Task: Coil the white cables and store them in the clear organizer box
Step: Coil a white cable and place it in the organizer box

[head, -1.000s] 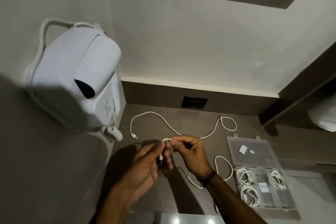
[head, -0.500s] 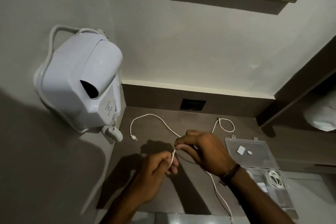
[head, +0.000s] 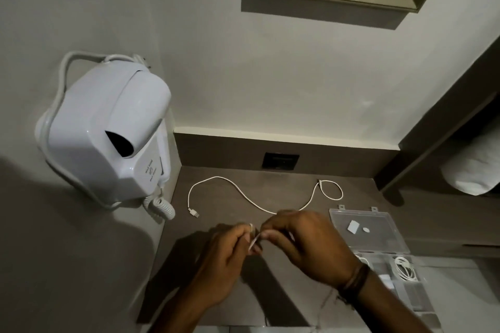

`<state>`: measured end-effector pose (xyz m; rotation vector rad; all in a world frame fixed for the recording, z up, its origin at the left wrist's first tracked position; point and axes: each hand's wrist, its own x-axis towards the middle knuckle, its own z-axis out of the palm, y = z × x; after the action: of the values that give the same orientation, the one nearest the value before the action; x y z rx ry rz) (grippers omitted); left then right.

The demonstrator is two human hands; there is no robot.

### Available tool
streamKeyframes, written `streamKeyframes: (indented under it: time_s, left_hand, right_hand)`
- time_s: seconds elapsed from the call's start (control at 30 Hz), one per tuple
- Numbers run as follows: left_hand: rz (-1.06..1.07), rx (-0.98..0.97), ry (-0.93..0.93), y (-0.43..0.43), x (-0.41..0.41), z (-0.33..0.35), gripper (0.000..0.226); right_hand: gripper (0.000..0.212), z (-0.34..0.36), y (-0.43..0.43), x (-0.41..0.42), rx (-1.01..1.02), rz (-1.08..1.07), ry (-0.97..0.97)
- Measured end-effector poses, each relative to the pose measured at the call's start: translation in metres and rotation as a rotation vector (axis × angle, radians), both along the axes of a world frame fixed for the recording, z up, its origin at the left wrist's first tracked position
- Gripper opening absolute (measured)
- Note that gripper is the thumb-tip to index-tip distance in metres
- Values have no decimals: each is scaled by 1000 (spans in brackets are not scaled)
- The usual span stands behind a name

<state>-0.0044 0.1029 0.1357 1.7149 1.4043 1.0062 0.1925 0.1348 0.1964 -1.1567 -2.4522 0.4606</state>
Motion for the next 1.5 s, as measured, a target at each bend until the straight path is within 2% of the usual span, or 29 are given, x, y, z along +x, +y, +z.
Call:
streamKeyframes:
  time_s: [0.03,0.1,0.17,0.23,0.3,0.37,0.4,0.43,0.53,0.6,0.63,0.7,0.73,0.77,0.83,0.87,0.97,1.0,1.03,1.07,1.13,1.2,1.23,1.27,1.33,1.37,1.43,1.5]
  left_hand:
    - [-78,-92,-106,-4,5,4,23]
    - [-157,-276,-435,-8,10,15,29]
    - [-150,-372,-676,-5,14,24,26]
    - [-104,-416,-865,-2,19,27,26]
    - [90,-427,-1073,5,24,24,22]
    - [283,-392,-1160,14,24,18,24]
    - [331,-344,-1093,17,23,16,23]
    - [351,-280,-949,19,21,12,24]
    - [222,-85,-335,12,17,-3,25]
    - [102,30,-40,0,18,-11,20]
    - [64,30,1,-6,20,-11,19]
    - [-70,-145,-163,-13,26,-1,27]
    - [-129,-246,-296,-13,28,5,30]
    - [-152,-312,-419,-12,30,8,31]
    - [-115,-387,-626,-9,34,13,29]
    - [-71,-405,-733,-8,35,14,27]
    - [187,-429,-1141,3,34,14,26]
    - [258,-404,-1194,8,34,14,27]
    - [302,-364,-1145,11,34,16,28]
    - [321,-315,-1013,11,35,19,29]
    - [271,-215,-576,4,35,21,31]
    - [136,-121,-98,-8,32,15,26]
    - [120,-93,58,-14,28,13,24]
    - [105,-95,110,-19,25,14,24]
    - [-30,-163,48,-27,25,24,24]
    - [-123,-210,-19,-30,28,30,27]
    - [-170,-285,-268,-32,36,39,31]
    - [-43,-391,-635,-26,41,35,30]
  right_hand:
    - [18,2,7,5,0,-5,38]
    - [8,-5,17,9,-115,-68,283]
    - [8,-19,19,7,-347,-164,631]
    - [14,-36,12,-3,-565,-191,832]
    - [17,-53,-4,-14,-626,-197,813]
    - [25,-67,-23,-17,-576,-190,624]
    - [28,-70,-32,-17,-541,-168,489]
    - [27,-69,-39,-16,-516,-147,372]
    - [20,-43,-40,-6,-501,-75,303]
    - [18,-22,-23,6,-297,-50,177]
    - [18,-14,-13,14,-172,-46,90]
    - [17,-10,5,25,-48,-71,20]
    - [13,-15,9,26,-85,-92,105]
    - [9,-23,10,26,-200,-127,283]
    - [15,-41,6,17,-478,-190,662]
    - [18,-51,2,11,-563,-207,759]
    - [28,-74,-22,-2,-613,-208,700]
    - [34,-77,-31,-4,-598,-193,625]
    - [34,-76,-40,-5,-574,-169,523]
    - [29,-73,-46,-4,-529,-129,405]
    - [22,-57,-50,-2,-431,-63,217]
    - [20,-32,-42,10,-402,-59,216]
    - [19,-19,-34,19,-377,-59,235]
    - [16,-8,-26,28,-334,-61,233]
    - [11,4,-9,42,-236,-69,198]
    - [9,2,-2,44,-228,-84,241]
    - [10,-12,3,36,-364,-175,490]
    - [20,-34,-4,23,-553,-291,758]
